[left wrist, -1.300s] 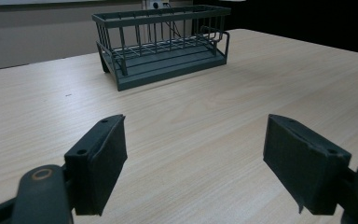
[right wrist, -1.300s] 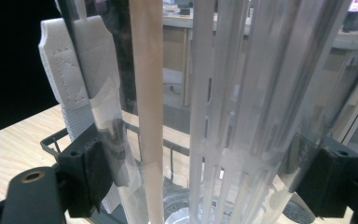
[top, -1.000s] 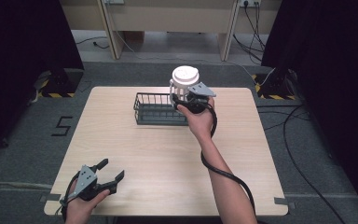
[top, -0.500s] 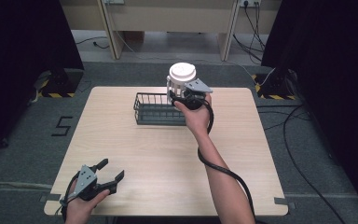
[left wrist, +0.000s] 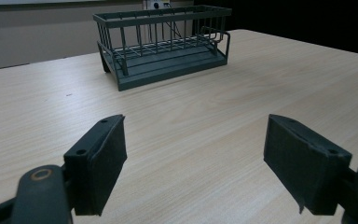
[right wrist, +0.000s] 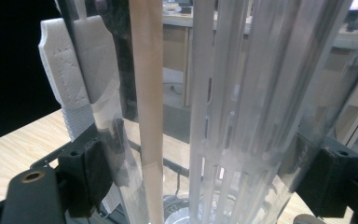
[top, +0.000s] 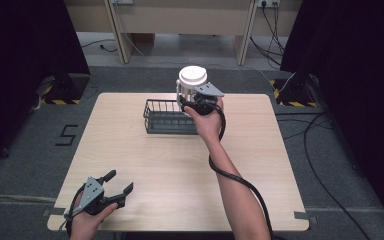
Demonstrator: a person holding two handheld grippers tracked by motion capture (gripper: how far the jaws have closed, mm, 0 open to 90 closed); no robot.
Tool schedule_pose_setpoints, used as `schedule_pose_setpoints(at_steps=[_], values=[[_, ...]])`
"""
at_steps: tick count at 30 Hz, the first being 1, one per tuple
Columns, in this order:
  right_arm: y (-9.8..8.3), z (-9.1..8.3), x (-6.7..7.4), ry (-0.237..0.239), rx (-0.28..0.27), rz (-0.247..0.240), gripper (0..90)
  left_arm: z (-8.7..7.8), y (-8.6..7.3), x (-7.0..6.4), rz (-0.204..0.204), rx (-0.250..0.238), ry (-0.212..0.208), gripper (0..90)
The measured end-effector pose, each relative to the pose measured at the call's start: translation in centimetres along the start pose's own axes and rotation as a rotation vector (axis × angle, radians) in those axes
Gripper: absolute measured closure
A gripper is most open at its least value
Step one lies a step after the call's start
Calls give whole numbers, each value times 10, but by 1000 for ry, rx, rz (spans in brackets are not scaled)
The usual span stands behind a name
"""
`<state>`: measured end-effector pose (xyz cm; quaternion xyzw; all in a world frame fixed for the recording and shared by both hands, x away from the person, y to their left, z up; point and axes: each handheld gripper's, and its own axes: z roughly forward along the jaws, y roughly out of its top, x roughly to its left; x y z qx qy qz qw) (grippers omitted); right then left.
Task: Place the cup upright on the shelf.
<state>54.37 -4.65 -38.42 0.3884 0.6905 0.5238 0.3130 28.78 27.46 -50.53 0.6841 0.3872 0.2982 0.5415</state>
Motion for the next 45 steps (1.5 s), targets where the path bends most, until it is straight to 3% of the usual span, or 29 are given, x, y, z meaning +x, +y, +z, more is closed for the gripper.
schedule_pose_setpoints(at_steps=[17, 45], values=[[-3, 19, 9, 12, 12, 10, 184, 0, 0, 0, 0, 0, -2, 205], [-8, 49, 11, 3, 51, 24, 184, 0, 0, 0, 5, 0, -8, 207]])
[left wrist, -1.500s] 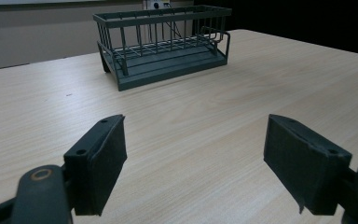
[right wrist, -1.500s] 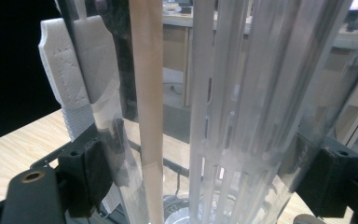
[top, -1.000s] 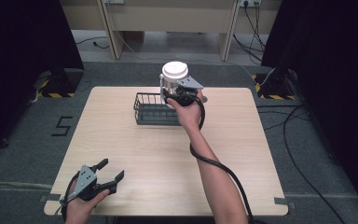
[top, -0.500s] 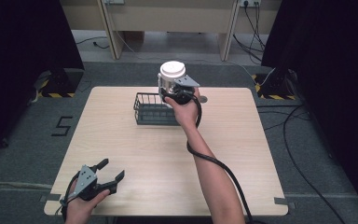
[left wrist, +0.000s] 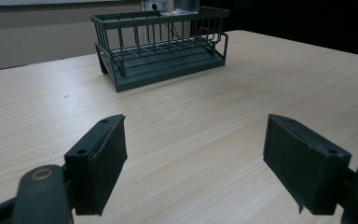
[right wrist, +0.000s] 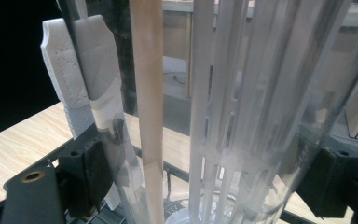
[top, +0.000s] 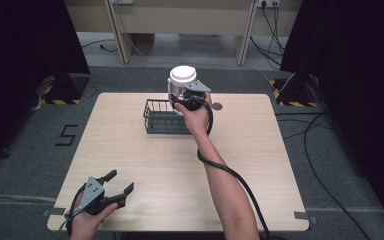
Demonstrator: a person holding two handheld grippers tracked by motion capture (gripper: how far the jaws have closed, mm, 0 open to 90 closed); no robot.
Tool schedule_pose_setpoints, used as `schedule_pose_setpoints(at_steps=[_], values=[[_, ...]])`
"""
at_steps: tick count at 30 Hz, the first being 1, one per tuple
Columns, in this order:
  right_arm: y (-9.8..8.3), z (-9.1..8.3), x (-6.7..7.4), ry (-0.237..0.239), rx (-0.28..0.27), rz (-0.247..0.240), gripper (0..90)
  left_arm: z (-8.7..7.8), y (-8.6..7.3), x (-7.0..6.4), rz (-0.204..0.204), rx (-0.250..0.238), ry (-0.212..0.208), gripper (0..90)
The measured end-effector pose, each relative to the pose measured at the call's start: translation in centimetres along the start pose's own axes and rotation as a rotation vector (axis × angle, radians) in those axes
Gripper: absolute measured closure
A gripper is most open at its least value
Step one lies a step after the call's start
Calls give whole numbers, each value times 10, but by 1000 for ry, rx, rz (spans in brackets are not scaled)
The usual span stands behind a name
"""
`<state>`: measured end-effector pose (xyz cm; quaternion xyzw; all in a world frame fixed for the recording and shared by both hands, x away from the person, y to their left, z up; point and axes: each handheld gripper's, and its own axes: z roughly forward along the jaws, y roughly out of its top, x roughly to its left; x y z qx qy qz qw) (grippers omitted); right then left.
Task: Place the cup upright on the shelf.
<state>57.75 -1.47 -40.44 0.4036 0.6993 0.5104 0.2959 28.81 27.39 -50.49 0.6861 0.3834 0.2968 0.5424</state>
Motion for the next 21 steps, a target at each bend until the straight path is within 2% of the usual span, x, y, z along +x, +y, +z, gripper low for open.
schedule_pose_setpoints(at_steps=[21], values=[[-13, 14, 5, 6, 34, 11, 183, 0, 0, 0, 0, -2, -3, 208]])
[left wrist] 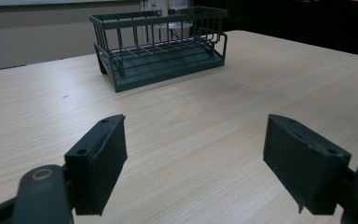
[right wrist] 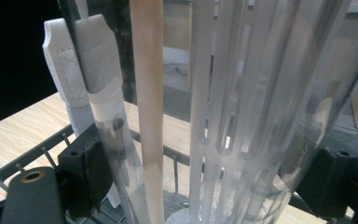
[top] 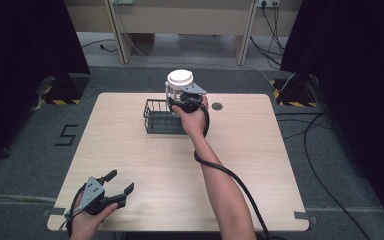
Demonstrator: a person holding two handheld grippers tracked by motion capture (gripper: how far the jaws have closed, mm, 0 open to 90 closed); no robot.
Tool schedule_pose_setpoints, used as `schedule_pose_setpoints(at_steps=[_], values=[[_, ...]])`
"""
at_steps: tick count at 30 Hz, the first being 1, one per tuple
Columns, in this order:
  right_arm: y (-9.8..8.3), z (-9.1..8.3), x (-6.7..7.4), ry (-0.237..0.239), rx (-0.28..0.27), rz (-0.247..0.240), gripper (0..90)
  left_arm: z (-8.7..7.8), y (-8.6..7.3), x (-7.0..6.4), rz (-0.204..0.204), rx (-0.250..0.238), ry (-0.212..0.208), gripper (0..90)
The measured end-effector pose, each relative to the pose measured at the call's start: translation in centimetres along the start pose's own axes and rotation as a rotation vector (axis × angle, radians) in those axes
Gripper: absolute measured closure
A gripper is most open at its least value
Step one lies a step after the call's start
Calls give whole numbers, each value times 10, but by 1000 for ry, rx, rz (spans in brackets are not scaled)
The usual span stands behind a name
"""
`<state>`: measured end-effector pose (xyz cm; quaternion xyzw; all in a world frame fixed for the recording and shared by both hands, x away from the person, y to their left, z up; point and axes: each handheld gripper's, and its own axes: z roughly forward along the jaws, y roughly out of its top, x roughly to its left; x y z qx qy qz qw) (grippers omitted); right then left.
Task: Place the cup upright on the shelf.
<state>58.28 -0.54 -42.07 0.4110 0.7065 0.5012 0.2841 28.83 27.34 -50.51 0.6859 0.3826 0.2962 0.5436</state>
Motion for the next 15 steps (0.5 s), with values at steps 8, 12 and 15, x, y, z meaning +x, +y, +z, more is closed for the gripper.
schedule_pose_setpoints(at_steps=[8, 12, 15], values=[[-4, 3, 3, 5, 10, -3, 183, 0, 0, 0, 0, 1, -1, 208], [-8, 5, 4, 7, 17, 2, 182, 0, 0, 0, 0, 1, -1, 208], [-11, 6, 4, 4, 24, 4, 182, 0, 0, 0, -1, 1, -2, 208]])
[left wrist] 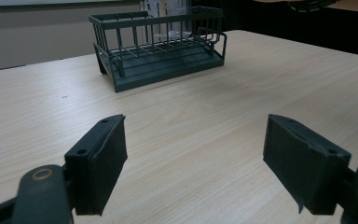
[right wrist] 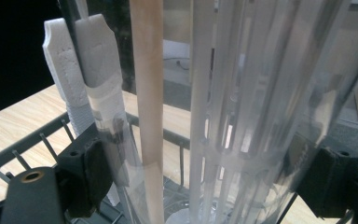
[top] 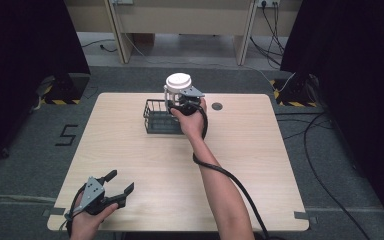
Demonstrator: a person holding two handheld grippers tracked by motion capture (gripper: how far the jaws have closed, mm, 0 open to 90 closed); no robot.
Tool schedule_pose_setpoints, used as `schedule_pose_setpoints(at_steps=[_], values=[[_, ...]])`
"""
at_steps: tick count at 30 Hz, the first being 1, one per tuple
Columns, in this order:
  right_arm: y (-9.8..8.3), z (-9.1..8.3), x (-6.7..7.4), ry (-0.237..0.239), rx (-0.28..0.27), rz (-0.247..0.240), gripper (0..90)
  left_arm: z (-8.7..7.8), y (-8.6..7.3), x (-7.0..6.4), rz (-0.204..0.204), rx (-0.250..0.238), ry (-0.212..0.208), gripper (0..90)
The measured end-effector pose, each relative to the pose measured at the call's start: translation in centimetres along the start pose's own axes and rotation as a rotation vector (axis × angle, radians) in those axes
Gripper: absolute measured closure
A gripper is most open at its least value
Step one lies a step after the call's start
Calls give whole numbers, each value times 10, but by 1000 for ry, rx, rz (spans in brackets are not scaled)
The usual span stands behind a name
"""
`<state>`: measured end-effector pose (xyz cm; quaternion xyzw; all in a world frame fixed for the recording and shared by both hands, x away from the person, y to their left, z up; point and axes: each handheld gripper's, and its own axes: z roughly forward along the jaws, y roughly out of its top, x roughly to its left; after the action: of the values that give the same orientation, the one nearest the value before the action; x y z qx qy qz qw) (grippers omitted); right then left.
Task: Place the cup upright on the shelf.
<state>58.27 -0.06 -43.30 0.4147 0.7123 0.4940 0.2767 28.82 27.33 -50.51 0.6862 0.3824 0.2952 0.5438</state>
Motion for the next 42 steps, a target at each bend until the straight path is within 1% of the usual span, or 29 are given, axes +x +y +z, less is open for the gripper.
schedule_pose_setpoints(at_steps=[4, 9, 12, 22, 26, 32, 33, 37, 39, 40, 42], values=[[-3, 2, 0, -3, 10, 4, 181, 0, 0, 0, 0, 0, 0, 208], [-8, 4, 0, -9, 33, -3, 179, 0, 0, 0, 0, 0, -1, 208], [-10, 4, 0, -11, 27, 1, 178, 0, 0, 0, 0, 0, -2, 208], [-13, 1, 3, -19, 32, -42, 155, 0, 0, 0, 2, 3, -5, 208], [-14, -3, 2, -16, 36, -39, 149, 0, 0, 0, 2, 3, -5, 208], [-16, -10, 0, -4, 28, -16, 149, 1, 0, -1, 0, 2, -4, 208], [-16, -13, 0, 5, 27, -7, 149, 1, 0, 0, 0, 3, -4, 208], [-16, -20, -1, 12, 20, 2, 149, 1, 0, 0, 0, 3, -3, 208], [-16, -23, -2, 13, 17, 2, 149, 1, 0, 0, 0, 3, -3, 208], [-15, -28, -2, 19, 16, 5, 149, 1, 0, 0, 0, 4, -3, 208], [-16, -32, -2, 24, 15, 4, 149, 1, 0, -1, 0, 4, -4, 208]])
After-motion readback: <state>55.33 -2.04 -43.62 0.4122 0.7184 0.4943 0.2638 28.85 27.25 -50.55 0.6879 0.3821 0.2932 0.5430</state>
